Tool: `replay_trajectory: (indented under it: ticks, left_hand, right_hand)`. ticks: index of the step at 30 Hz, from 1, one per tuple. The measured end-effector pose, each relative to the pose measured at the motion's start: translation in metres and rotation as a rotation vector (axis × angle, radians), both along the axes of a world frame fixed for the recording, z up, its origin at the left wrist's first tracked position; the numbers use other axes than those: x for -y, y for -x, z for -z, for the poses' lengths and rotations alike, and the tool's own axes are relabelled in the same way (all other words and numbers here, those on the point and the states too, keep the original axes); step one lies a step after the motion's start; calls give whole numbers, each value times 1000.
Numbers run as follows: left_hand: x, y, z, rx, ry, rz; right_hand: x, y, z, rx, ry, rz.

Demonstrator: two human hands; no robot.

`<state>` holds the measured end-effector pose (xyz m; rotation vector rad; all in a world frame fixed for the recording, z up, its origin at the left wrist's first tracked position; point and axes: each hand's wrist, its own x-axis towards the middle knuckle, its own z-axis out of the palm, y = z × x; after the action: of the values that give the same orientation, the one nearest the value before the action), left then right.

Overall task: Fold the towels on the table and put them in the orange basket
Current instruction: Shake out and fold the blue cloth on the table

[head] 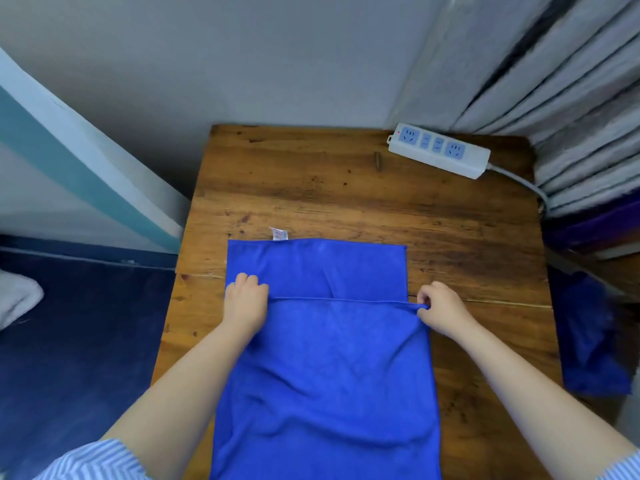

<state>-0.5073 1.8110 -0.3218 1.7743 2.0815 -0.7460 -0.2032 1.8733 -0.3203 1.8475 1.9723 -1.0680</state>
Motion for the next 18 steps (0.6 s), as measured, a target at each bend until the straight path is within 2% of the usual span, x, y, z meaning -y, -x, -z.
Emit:
replay_trajectory:
  ticks: [2,3,6,8,10,12,14,16,18]
  left_hand:
    - [-3,9,-9,74,3,-28]
    - [-4,15,-15,179,-14,-76]
    - [-2,32,-42,645,59,-340]
    - [-2,38,-58,781,84,-379]
    - [-9,44,-65,841,30,-446]
    - [-25,54,-65,814,-75,-509]
    - [-44,64,-62,674,-183,-480]
    - [-59,69,-56,393,-213,-311]
    - [-69,66,-45,183,-169,-95]
  right_hand:
    - [-3,0,-7,-84,53,10]
    - [-6,2,-13,-172,110,35]
    - [-13,7,-43,-585,452,300]
    - [-21,11,-55,-770,601,424]
    - [-32,20,-60,-829,618,491]
    - [-44,34,-57,-728,507,507]
    - [-57,45,-46,-550,332,476]
    - [-67,53,-32,-331,126,408]
    - [-69,58,-18,-66,-23,217]
